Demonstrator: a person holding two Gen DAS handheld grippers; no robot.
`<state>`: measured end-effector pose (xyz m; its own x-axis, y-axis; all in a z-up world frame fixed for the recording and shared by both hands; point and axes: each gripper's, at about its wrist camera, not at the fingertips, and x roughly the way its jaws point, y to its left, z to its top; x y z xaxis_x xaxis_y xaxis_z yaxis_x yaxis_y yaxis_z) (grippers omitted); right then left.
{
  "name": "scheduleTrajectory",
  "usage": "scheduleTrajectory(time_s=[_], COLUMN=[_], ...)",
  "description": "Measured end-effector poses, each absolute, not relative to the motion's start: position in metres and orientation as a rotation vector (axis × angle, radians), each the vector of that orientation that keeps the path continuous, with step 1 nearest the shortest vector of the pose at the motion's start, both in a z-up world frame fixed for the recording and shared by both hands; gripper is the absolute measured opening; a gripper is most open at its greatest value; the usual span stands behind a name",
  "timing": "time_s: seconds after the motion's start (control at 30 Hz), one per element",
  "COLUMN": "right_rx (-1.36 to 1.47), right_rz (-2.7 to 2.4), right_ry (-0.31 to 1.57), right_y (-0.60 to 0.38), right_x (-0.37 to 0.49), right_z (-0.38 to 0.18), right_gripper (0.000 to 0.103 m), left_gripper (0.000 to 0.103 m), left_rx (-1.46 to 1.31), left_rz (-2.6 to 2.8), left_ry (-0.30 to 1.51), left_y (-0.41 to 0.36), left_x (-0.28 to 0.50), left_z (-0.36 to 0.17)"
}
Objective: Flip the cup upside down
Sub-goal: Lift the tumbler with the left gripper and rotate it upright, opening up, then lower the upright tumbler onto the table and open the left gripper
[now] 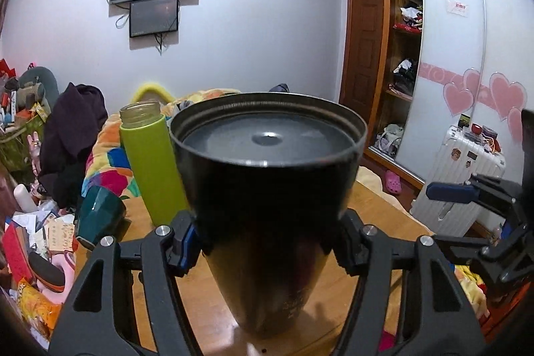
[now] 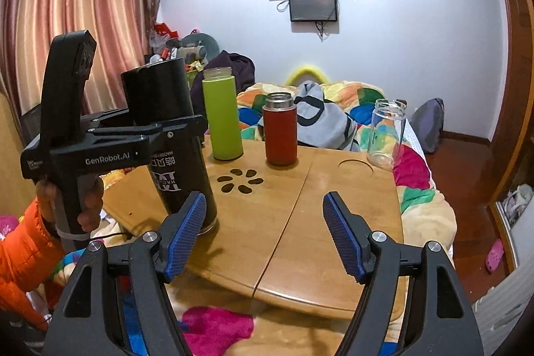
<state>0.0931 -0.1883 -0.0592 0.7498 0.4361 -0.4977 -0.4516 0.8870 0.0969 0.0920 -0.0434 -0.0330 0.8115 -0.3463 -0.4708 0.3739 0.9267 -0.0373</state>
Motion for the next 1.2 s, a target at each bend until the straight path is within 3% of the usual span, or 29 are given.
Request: scheduleTrajectory(time_s=[1.0,1.1,1.2], right_rx=[0.087,0.078,0.068], right_rz=[0.512,0.508,0.5], right_ry=[0.555,0.546,0.534], right_y=[-0.18,-0.178,-0.177], right_x=[0.12,0.119,0.116], right_z=[-0.074,-0.071,-0.067], right_gripper=[0.07,0.07,0.07], left_gripper=[0.064,0.071,0.087], left_rx=[0.05,0.059,0.071], left_rz=[-0.367,-0.368,-0.361], left_ry=[0.484,0.477,0.446], left_y=[-0.04,-0.041,-0.04], left_x=[0.121,0.116,0.105], left_z=[-0.031,-0.029,-0.024])
